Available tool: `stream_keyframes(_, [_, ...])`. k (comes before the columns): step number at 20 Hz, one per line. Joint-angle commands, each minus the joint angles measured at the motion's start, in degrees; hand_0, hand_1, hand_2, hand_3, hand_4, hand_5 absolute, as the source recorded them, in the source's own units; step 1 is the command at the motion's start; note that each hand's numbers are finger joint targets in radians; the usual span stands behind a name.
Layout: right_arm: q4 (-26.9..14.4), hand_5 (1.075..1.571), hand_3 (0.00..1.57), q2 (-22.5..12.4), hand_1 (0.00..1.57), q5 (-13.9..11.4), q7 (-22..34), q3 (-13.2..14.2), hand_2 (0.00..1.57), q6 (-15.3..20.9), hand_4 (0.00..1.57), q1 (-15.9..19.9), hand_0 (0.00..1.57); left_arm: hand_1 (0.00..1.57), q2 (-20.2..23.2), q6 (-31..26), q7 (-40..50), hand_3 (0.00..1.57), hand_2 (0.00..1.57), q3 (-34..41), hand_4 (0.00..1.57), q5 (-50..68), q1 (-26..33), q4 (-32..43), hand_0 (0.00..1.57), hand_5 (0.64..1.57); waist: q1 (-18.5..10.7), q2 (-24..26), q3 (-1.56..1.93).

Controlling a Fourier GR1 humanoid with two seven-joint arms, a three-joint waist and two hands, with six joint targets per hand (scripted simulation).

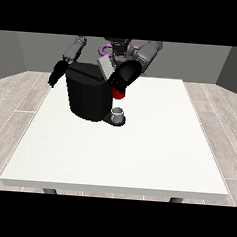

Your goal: Insert the coffee pod into the coffee machine and close the lid

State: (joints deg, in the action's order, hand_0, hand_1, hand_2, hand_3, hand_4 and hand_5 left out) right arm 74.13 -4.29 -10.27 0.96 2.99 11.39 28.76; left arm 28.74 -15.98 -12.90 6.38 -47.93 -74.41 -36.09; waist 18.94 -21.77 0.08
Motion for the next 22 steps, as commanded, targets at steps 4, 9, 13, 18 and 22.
stream_keyframes(4, [-0.1, 1.571, 0.00, 0.0, 0.00, -0.1, 1.5, -0.2, 0.00, -0.3, 0.07, 0.8, 0.00, 1.22, 2.0, 2.0, -1.6, 0.89, 1.17, 0.2, 0.00, -1.4, -2.2, 0.1, 1.22, 1.571, 0.9, -1.3, -0.06])
stream_keyframes(9, [0.4, 1.571, 0.00, -1.3, 0.00, -0.4, -1.1, -0.1, 0.00, -0.9, 0.11, 0.9, 0.00, 0.92, 1.3, 5.1, -2.3, 0.69, 0.98, -1.5, 0.00, -3.9, -0.5, -0.4, 0.92, 1.571, 1.1, -2.2, -0.05])
stream_keyframes(13, [-0.6, 1.571, 0.00, -0.7, 0.00, -0.8, 1.2, 0.1, 0.00, 0.1, 0.11, 1.0, 0.00, 0.00, 2.6, 5.4, -2.7, 0.55, 0.69, -2.3, 0.00, -5.4, -0.5, -0.6, 0.00, 1.571, 0.0, -2.1, -0.05])
stream_keyframes(18, [-1.7, 1.571, 0.00, -2.1, 0.00, -1.1, -0.1, 1.2, 0.00, 0.3, 0.15, 1.5, 0.00, 0.00, 2.4, 4.8, -1.8, 0.47, 0.57, -1.4, 0.00, -5.2, -1.0, -0.5, 0.00, 1.571, -0.4, -1.9, -0.05])
stream_keyframes(22, [-2.1, 1.571, 0.00, 0.1, 0.00, -2.4, 0.2, -0.1, 0.00, 2.4, 0.00, 1.4, 0.00, 0.00, 1.6, 6.5, -1.9, 0.38, 0.48, -1.7, 0.00, -6.0, -1.2, -0.5, 0.00, 1.571, -0.6, -2.3, -0.06])
